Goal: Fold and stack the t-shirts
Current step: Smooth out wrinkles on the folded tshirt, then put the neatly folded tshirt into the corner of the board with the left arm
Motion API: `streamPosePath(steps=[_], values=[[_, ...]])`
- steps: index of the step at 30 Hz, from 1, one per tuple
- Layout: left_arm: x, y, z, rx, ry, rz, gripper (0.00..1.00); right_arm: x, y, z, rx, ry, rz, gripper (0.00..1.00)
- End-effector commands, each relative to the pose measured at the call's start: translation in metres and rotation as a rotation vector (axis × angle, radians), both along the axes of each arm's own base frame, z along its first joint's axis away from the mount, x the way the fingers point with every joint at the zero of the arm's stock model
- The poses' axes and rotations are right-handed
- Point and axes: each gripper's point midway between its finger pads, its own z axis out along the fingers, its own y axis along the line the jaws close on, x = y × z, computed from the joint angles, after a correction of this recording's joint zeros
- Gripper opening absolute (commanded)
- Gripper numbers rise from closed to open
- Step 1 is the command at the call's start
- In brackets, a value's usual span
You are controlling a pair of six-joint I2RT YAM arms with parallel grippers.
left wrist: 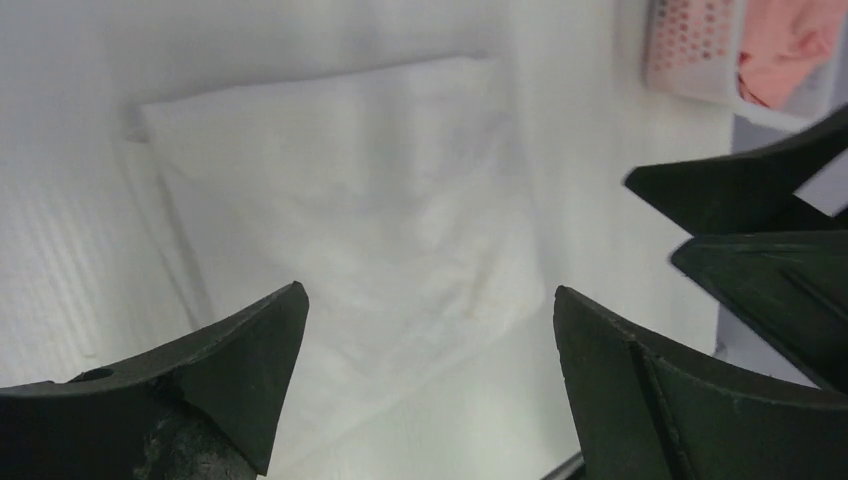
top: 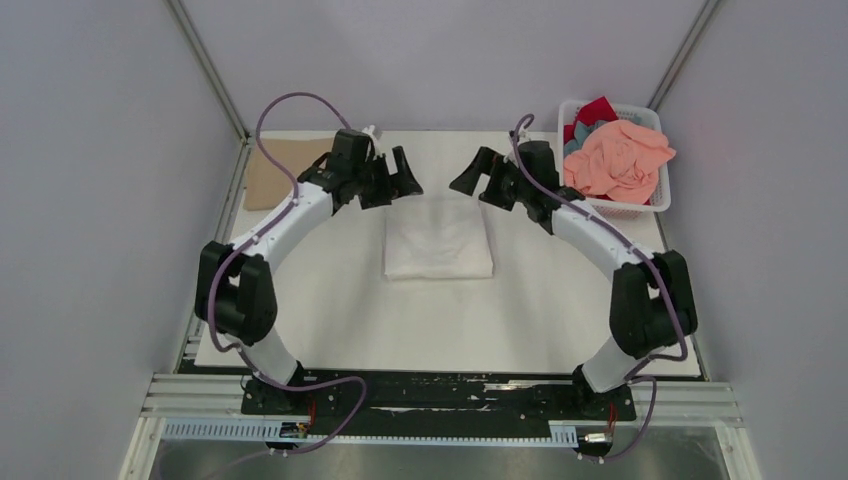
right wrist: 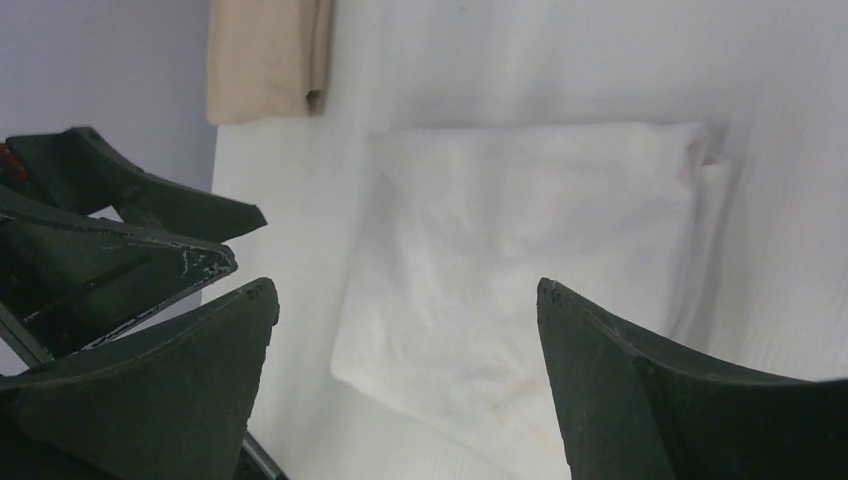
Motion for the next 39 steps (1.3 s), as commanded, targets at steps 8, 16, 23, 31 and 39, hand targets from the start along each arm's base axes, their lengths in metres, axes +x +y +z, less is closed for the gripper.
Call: streamPosePath(steps=[8, 16, 23, 31, 39], values=[[-0.089, -0.044, -0.071, -0.147, 0.147, -0.168, 1.00, -0.100, 0.016, -0.089, 0.088, 0.210, 0.072, 1.00], [-0.132, -0.004, -0.149, 0.005, 0.293, -0.086, 1.00, -0.129, -0.031, -0.165, -0.045, 0.358, -0.068, 1.00], [-0.123, 0.007, -0.103, 0.039, 0.152, -0.069, 1.00, -0.122, -0.041, -0.112, -0.054, 0.210, -0.082, 1.00], [-0.092, 0.055, -0.081, 0.202, 0.043, 0.136, 1.00, -0.134, -0.093, -0.065, -0.165, 0.062, -0.272, 1.00], [-0.050, 0.059, -0.111, 0.269, 0.171, 0.170, 0.91, -0.145, -0.107, -0.062, -0.196, 0.046, -0.306, 1.00]])
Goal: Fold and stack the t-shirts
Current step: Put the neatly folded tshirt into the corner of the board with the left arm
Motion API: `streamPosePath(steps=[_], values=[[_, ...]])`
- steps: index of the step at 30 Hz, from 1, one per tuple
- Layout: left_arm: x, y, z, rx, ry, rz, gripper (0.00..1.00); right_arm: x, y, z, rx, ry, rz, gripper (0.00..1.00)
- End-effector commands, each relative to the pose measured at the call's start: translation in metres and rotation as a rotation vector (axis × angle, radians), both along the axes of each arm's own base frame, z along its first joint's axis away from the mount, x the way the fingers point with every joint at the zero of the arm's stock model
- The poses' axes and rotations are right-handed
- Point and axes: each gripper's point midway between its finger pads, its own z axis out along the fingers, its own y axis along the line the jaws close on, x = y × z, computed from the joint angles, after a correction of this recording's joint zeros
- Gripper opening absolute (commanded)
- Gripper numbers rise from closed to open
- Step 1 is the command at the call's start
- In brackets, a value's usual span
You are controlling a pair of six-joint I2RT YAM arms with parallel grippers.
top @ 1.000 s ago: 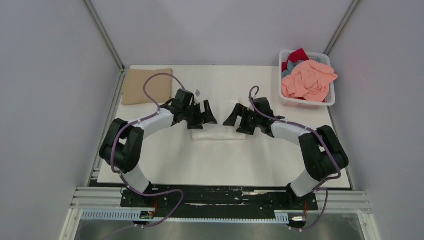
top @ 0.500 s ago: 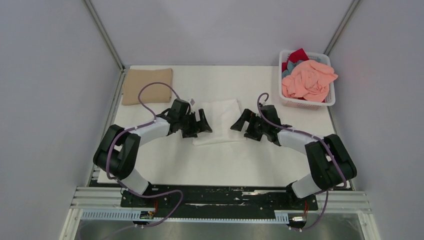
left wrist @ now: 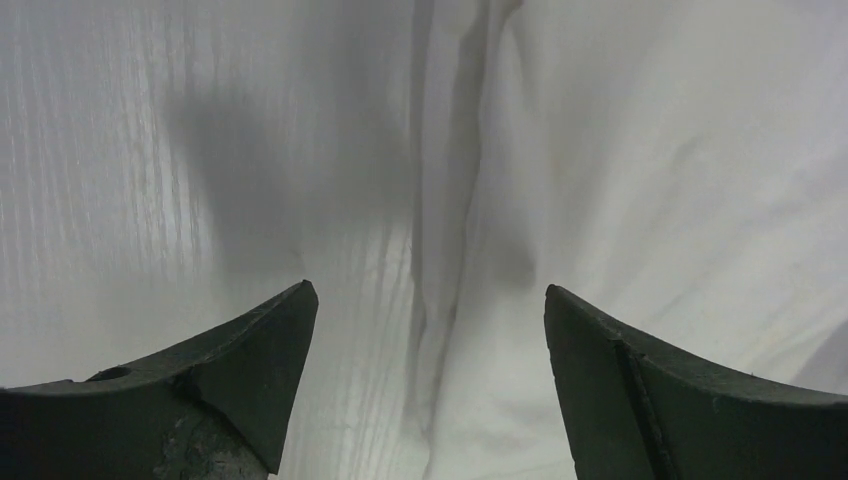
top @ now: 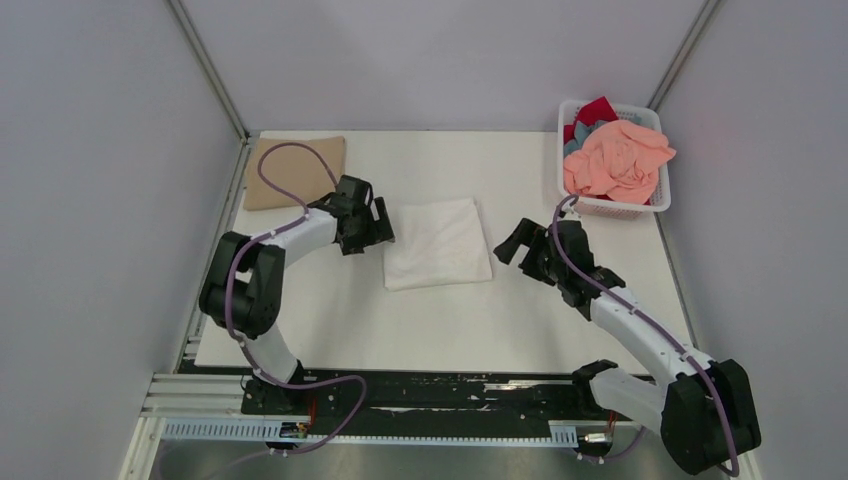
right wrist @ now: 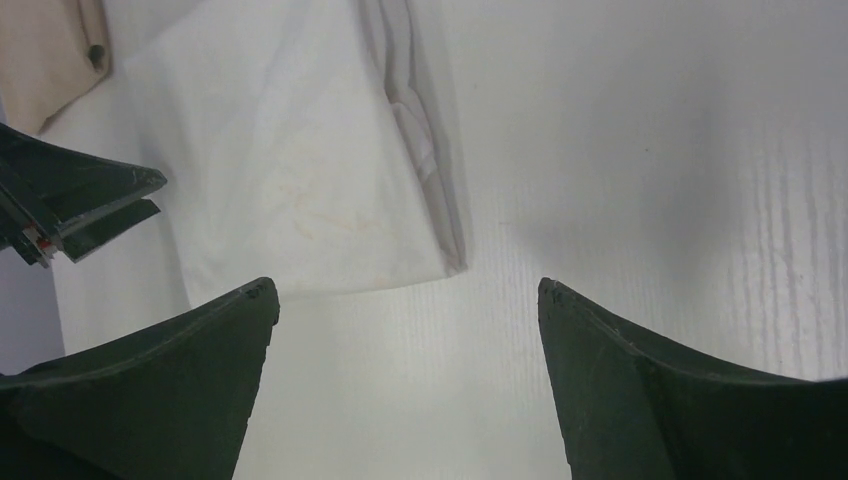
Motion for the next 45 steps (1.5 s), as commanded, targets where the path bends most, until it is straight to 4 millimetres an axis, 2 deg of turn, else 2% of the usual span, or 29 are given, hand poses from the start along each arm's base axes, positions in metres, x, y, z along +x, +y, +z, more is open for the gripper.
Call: streamPosePath(steps=[1, 4, 6, 9, 10, 11, 12, 13, 14, 15, 16, 17, 18, 19, 21, 25, 28, 29, 30, 31, 32, 34, 38, 45], values=[[0.018, -0.002, -0.007, 0.040, 0.035, -0.009, 0.89, -0.005, -0.019, -0.007, -0.077, 0.016, -0.050, 1.00], [0.020, -0.009, -0.017, 0.029, 0.068, -0.019, 0.82, -0.007, -0.022, -0.008, -0.098, 0.019, -0.054, 1.00], [0.018, -0.015, -0.031, 0.032, 0.102, -0.029, 0.78, -0.008, -0.026, -0.008, -0.113, 0.018, -0.064, 1.00], [0.020, -0.032, -0.038, 0.013, 0.117, -0.057, 0.69, -0.009, -0.034, -0.009, -0.136, 0.010, -0.094, 1.00], [0.019, -0.035, -0.046, 0.022, 0.135, -0.062, 0.66, -0.009, -0.037, -0.010, -0.145, 0.006, -0.106, 1.00], [0.022, -0.042, -0.043, 0.026, 0.134, -0.074, 0.60, -0.010, -0.040, -0.009, -0.152, 0.003, -0.115, 1.00], [0.028, -0.045, -0.046, 0.041, 0.134, -0.072, 0.55, -0.010, -0.042, -0.009, -0.159, 0.000, -0.124, 1.00], [0.025, -0.048, -0.049, 0.060, 0.149, -0.080, 0.45, -0.010, -0.044, -0.008, -0.165, -0.006, -0.132, 1.00], [0.031, -0.050, -0.052, 0.082, 0.149, -0.076, 0.41, -0.010, -0.047, -0.008, -0.171, -0.011, -0.145, 1.00], [0.026, -0.051, -0.056, 0.114, 0.172, -0.079, 0.30, -0.010, -0.050, -0.009, -0.179, -0.013, -0.156, 1.00], [0.033, -0.051, -0.059, 0.147, 0.166, -0.068, 0.25, -0.010, -0.053, -0.009, -0.187, -0.016, -0.167, 1.00], [0.028, -0.051, -0.062, 0.176, 0.187, -0.075, 0.13, -0.010, -0.056, -0.010, -0.197, -0.018, -0.176, 1.00], [0.031, -0.048, -0.064, 0.215, 0.189, -0.066, 0.06, -0.010, -0.058, -0.011, -0.205, -0.018, -0.185, 1.00], [0.031, -0.048, -0.064, 0.236, 0.184, -0.073, 0.00, -0.010, -0.061, -0.012, -0.212, -0.018, -0.195, 1.00], [0.040, -0.041, -0.057, 0.297, 0.150, -0.071, 0.00, -0.010, -0.064, -0.015, -0.227, -0.011, -0.203, 1.00], [0.075, -0.009, -0.014, 0.501, -0.027, -0.057, 0.00, -0.009, -0.068, -0.023, -0.249, 0.013, -0.211, 1.00], [0.114, 0.016, 0.043, 0.679, -0.237, -0.085, 0.00, -0.008, -0.069, -0.030, -0.266, 0.037, -0.209, 1.00], [0.122, 0.020, 0.053, 0.701, -0.272, -0.100, 0.00, -0.008, -0.069, -0.031, -0.272, 0.044, -0.208, 1.00], [0.136, 0.027, 0.072, 0.735, -0.334, -0.130, 0.00, -0.007, -0.070, -0.032, -0.277, 0.048, -0.208, 1.00], [0.142, 0.030, 0.080, 0.748, -0.362, -0.141, 0.00, -0.007, -0.071, -0.034, -0.284, 0.052, -0.211, 1.00], [0.155, 0.041, 0.098, 0.782, -0.410, -0.136, 0.00, -0.006, -0.072, -0.035, -0.292, 0.056, -0.212, 1.00], [0.171, 0.058, 0.116, 0.826, -0.451, -0.145, 0.00, -0.006, -0.073, -0.036, -0.302, 0.058, -0.215, 1.00], [0.196, 0.094, 0.140, 0.901, -0.501, -0.152, 0.00, -0.004, -0.079, -0.034, -0.326, 0.046, -0.235, 1.00], [0.226, 0.139, 0.174, 0.952, -0.554, -0.086, 0.00, 0.002, -0.089, -0.035, -0.378, 0.044, -0.275, 1.00]])
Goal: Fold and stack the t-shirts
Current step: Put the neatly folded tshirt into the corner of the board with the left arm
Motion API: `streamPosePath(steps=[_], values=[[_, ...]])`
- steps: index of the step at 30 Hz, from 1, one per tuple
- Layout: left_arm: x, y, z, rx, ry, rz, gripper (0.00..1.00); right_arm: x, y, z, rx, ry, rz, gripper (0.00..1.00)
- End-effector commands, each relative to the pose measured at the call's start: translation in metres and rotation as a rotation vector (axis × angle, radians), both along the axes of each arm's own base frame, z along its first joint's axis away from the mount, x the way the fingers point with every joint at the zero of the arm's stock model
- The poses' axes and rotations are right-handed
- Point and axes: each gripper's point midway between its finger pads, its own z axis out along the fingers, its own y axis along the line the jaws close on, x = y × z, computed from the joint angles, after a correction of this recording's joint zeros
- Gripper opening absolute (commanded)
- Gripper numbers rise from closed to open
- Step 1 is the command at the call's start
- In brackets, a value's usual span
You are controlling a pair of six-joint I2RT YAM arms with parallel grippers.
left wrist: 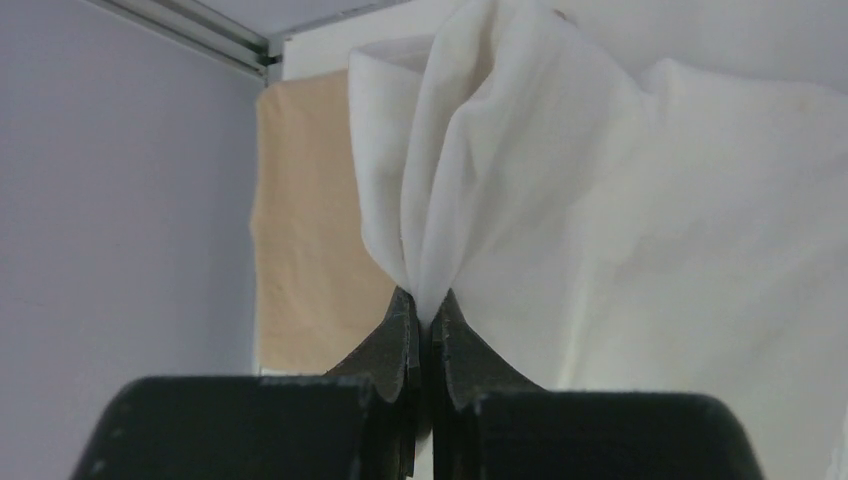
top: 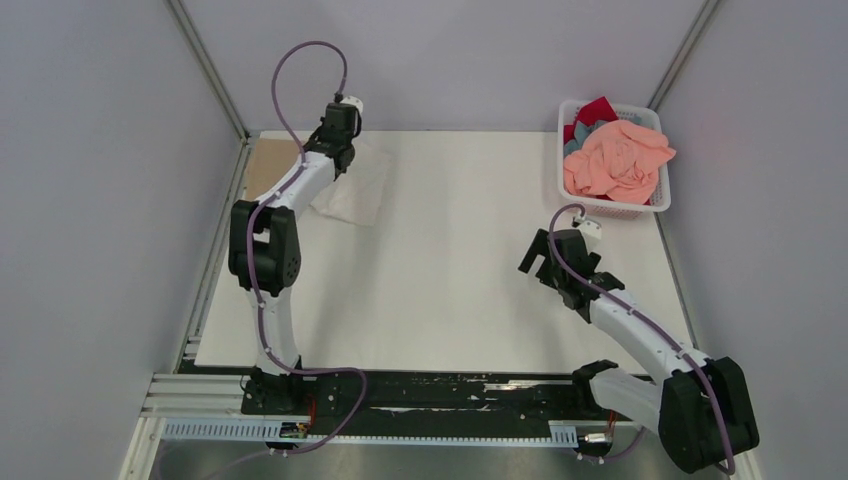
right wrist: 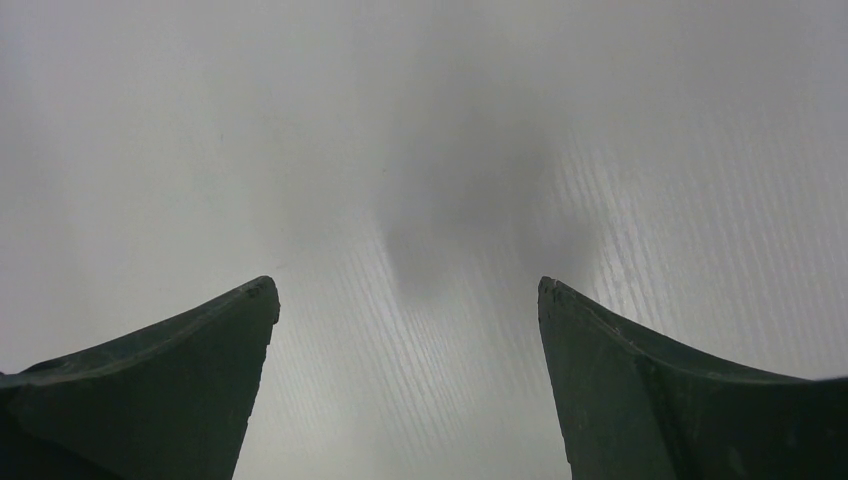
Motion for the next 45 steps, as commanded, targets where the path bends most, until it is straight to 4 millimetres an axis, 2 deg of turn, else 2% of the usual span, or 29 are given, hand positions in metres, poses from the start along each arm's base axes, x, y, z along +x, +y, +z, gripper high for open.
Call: streamPosePath(steps=[1, 6, 8, 19, 24, 28, 32, 39, 40, 41, 45], values=[[0.027, 0.029, 0.074, 0.046, -0.173, 0.022, 0.00, 0.014, -0.009, 0.010, -0.052, -0.034, -0.028, 1.00], [0.040, 0.052, 0.103, 0.010, -0.222, 0.067, 0.00, 0.015, -0.006, 0.001, -0.062, 0.003, -0.016, 1.00], [0.042, 0.055, 0.114, 0.001, -0.240, 0.074, 0.00, 0.016, -0.006, -0.002, -0.065, 0.013, -0.016, 1.00], [0.041, 0.057, 0.162, -0.047, -0.335, 0.091, 0.00, 0.018, -0.006, -0.003, -0.073, 0.019, -0.014, 1.00], [0.038, 0.061, 0.168, -0.080, -0.346, 0.112, 0.00, 0.017, -0.007, -0.003, -0.075, 0.016, -0.016, 1.00], [0.036, 0.067, 0.155, -0.105, -0.316, 0.113, 0.00, 0.017, -0.007, -0.003, -0.074, 0.016, -0.017, 1.00], [0.035, 0.073, 0.131, -0.108, -0.269, 0.114, 0.00, 0.017, -0.007, -0.004, -0.073, 0.019, -0.016, 1.00], [0.041, 0.110, 0.083, -0.145, -0.178, 0.120, 0.00, 0.017, -0.007, -0.005, -0.078, 0.023, -0.019, 1.00], [0.044, 0.110, 0.074, -0.154, -0.163, 0.106, 0.00, 0.017, -0.008, -0.005, -0.079, 0.024, -0.020, 1.00], [0.044, 0.123, 0.070, -0.154, -0.157, 0.120, 0.00, 0.017, -0.008, -0.005, -0.081, 0.023, -0.020, 1.00], [0.049, 0.144, 0.048, -0.174, -0.129, 0.123, 0.00, 0.018, -0.008, -0.004, -0.081, 0.022, -0.027, 1.00]])
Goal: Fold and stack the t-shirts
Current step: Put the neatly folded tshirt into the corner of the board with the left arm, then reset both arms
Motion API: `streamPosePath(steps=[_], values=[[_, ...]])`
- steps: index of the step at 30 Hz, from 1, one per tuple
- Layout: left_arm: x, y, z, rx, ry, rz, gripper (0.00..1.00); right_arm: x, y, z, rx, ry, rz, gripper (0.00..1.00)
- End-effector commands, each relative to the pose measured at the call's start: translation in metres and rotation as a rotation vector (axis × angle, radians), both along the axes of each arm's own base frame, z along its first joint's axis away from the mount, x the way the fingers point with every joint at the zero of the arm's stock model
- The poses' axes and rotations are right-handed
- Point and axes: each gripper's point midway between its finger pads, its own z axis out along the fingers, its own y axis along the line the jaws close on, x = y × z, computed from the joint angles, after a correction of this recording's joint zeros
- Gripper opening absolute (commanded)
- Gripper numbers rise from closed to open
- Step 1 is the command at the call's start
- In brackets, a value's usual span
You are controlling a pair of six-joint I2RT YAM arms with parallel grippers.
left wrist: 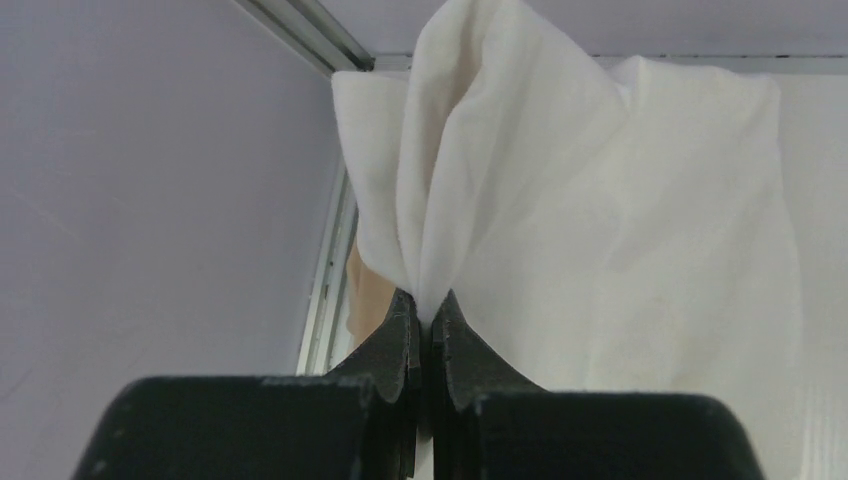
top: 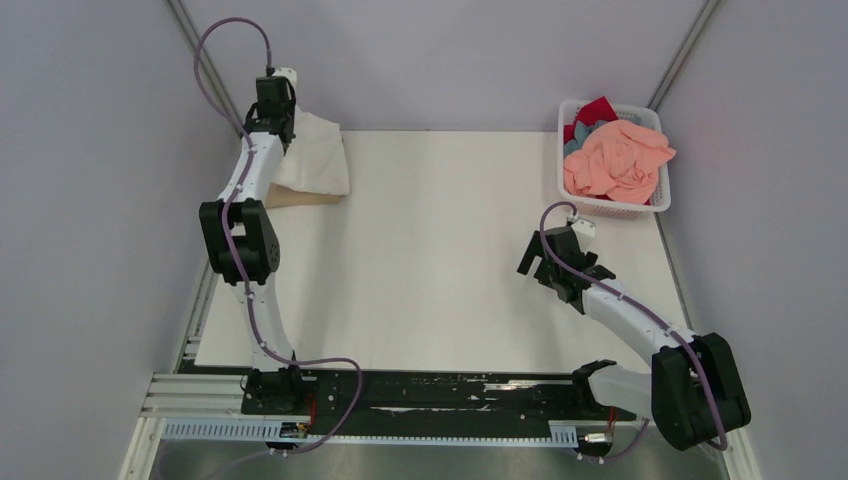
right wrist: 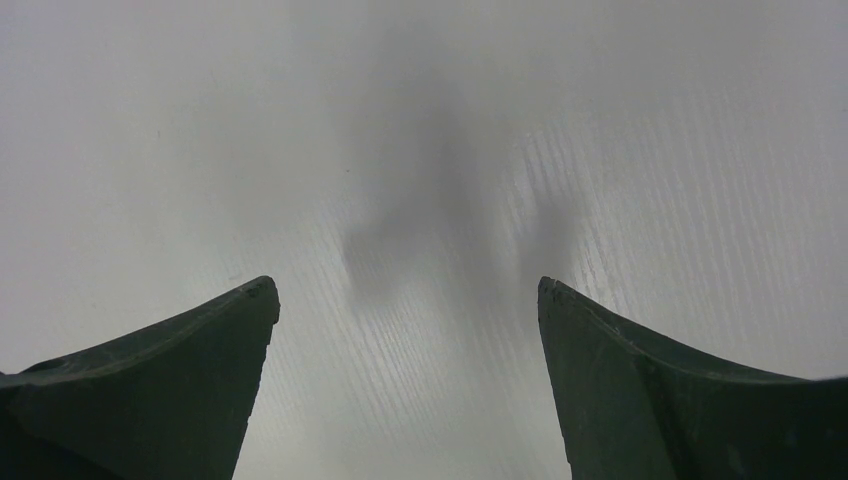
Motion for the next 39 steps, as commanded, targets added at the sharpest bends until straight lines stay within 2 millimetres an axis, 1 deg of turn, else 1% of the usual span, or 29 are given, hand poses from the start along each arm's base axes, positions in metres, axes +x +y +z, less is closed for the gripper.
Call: streamPosePath(steps=[1, 7, 9, 10, 11, 12, 13, 15, 16, 17, 18, 19, 20, 21, 22, 23, 27, 28, 29, 30, 31, 32, 33, 34, 35, 36, 37, 38, 39], values=[[0.014, 0.020, -0.016, -0.054, -0.018, -0.013, 0.00, 0.016, -0.001, 0.016, -0.005, -0.057, -0.021, 1.00], [0.024, 0.050, -0.047, -0.058, 0.018, 0.052, 0.00, 0.016, 0.002, 0.013, 0.005, -0.040, -0.021, 1.00], [0.025, 0.062, -0.053, -0.041, 0.029, 0.112, 0.20, 0.017, 0.001, 0.012, 0.005, -0.037, -0.026, 1.00], [0.025, 0.066, -0.059, -0.037, 0.038, 0.138, 0.26, 0.017, 0.001, 0.013, 0.006, -0.037, -0.029, 1.00], [0.024, 0.073, -0.054, -0.033, 0.029, 0.179, 0.60, 0.018, 0.001, 0.014, 0.006, -0.039, -0.031, 1.00], [0.023, 0.075, -0.053, -0.034, 0.025, 0.197, 0.80, 0.019, 0.001, 0.015, 0.006, -0.041, -0.031, 1.00], [0.022, 0.078, -0.046, -0.039, 0.007, 0.232, 0.95, 0.019, 0.001, 0.017, 0.007, -0.045, -0.033, 1.00], [0.017, 0.079, -0.027, -0.059, -0.028, 0.263, 0.99, 0.020, 0.002, 0.023, 0.012, -0.055, -0.036, 1.00], [0.014, 0.077, -0.010, -0.078, -0.060, 0.273, 1.00, 0.019, 0.001, 0.026, 0.015, -0.061, -0.035, 1.00], [0.010, 0.075, -0.005, -0.113, -0.082, 0.289, 1.00, 0.018, 0.001, 0.029, 0.021, -0.070, -0.038, 1.00], [0.005, 0.070, 0.016, -0.153, -0.129, 0.294, 1.00, 0.017, 0.001, 0.032, 0.029, -0.081, -0.038, 1.00], [0.000, 0.067, 0.019, -0.178, -0.133, 0.293, 1.00, 0.015, 0.002, 0.035, 0.037, -0.093, -0.035, 1.00], [-0.008, 0.058, 0.042, -0.232, -0.179, 0.273, 1.00, 0.013, 0.001, 0.038, 0.043, -0.105, -0.033, 1.00], [-0.014, 0.052, 0.039, -0.261, -0.166, 0.262, 1.00, 0.011, 0.001, 0.042, 0.050, -0.119, -0.031, 1.00], [-0.023, 0.038, 0.065, -0.336, -0.215, 0.227, 1.00, 0.009, 0.001, 0.046, 0.056, -0.132, -0.026, 1.00], [-0.031, 0.030, 0.057, -0.375, -0.195, 0.219, 1.00, 0.007, 0.002, 0.049, 0.062, -0.144, -0.017, 1.00], [-0.073, -0.036, 0.083, -0.598, -0.264, 0.037, 1.00, 0.000, 0.008, 0.058, 0.087, -0.173, 0.043, 1.00], [-0.092, -0.052, 0.084, -0.636, -0.288, 0.000, 1.00, -0.002, 0.010, 0.060, 0.098, -0.179, 0.057, 1.00], [-0.101, -0.073, 0.085, -0.653, -0.294, -0.044, 1.00, -0.003, 0.012, 0.061, 0.106, -0.182, 0.072, 1.00], [-0.122, -0.080, 0.078, -0.671, -0.306, -0.051, 1.00, -0.005, 0.014, 0.062, 0.115, -0.184, 0.082, 1.00], [-0.133, -0.107, 0.071, -0.686, -0.287, -0.095, 1.00, -0.007, 0.015, 0.062, 0.121, -0.187, 0.090, 1.00], [-0.154, -0.127, 0.061, -0.700, -0.277, -0.129, 1.00, -0.009, 0.016, 0.063, 0.128, -0.191, 0.102, 1.00], [-0.164, -0.136, 0.051, -0.705, -0.262, -0.142, 1.00, -0.010, 0.017, 0.064, 0.133, -0.196, 0.113, 1.00], [-0.185, -0.152, 0.033, -0.717, -0.241, -0.156, 1.00, -0.012, 0.018, 0.063, 0.136, -0.198, 0.121, 1.00], [-0.199, -0.158, 0.036, -0.730, -0.260, -0.170, 1.00, -0.013, 0.019, 0.062, 0.141, -0.196, 0.129, 1.00], [-0.215, -0.170, 0.003, -0.746, -0.208, -0.176, 1.00, -0.016, 0.021, 0.060, 0.147, -0.193, 0.137, 1.00], [-0.224, -0.176, 0.010, -0.772, -0.255, -0.202, 1.00, -0.017, 0.022, 0.059, 0.152, -0.192, 0.145, 1.00], [-0.242, -0.183, -0.026, -0.767, -0.198, -0.201, 1.00, -0.019, 0.022, 0.056, 0.153, -0.186, 0.147, 1.00], [-0.249, -0.186, -0.022, -0.792, -0.236, -0.218, 1.00, -0.021, 0.021, 0.052, 0.150, -0.179, 0.149, 1.00]])
